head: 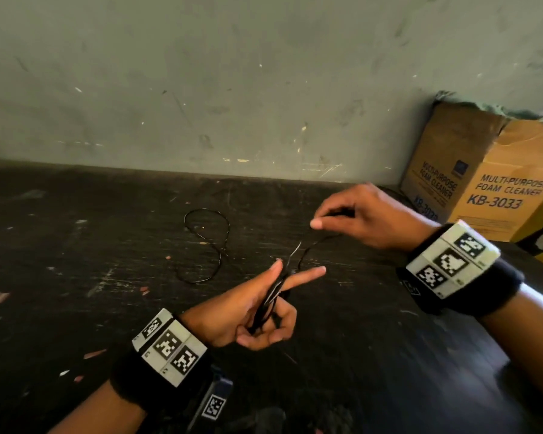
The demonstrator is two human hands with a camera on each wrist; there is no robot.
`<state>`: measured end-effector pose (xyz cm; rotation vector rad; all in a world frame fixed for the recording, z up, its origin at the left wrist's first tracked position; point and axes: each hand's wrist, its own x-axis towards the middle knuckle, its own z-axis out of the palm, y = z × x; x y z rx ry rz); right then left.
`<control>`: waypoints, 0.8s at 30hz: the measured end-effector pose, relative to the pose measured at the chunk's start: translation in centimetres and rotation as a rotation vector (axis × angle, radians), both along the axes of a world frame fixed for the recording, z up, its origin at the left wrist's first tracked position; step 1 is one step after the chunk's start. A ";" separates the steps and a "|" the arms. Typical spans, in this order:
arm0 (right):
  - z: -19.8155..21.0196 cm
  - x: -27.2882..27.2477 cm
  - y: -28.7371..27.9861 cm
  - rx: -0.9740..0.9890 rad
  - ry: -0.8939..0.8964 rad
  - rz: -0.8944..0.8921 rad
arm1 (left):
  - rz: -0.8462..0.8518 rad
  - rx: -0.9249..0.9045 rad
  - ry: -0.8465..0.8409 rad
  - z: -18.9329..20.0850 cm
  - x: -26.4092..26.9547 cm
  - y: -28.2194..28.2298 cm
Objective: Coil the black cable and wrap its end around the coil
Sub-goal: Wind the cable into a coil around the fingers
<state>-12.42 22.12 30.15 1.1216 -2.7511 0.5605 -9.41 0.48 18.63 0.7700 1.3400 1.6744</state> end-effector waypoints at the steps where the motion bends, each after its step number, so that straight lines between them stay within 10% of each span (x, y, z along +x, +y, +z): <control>1: -1.3 -0.4 0.3 -0.010 -0.017 -0.016 | -0.002 0.064 -0.042 0.4 0.0 -0.1; 8: -11.5 2.7 -2.6 -0.126 -0.366 -0.038 | 0.336 0.313 -0.087 2.0 -1.5 0.0; 15: -8.6 5.9 -5.7 0.066 -0.546 0.054 | 0.571 0.154 0.046 1.1 -2.8 1.5; 19: -5.2 5.6 -4.8 0.037 -0.407 0.100 | 0.499 -0.123 0.288 -0.1 -1.6 1.7; 24: -0.8 3.2 -2.5 0.137 -0.222 0.097 | 0.149 -0.223 0.190 -1.4 -0.3 1.1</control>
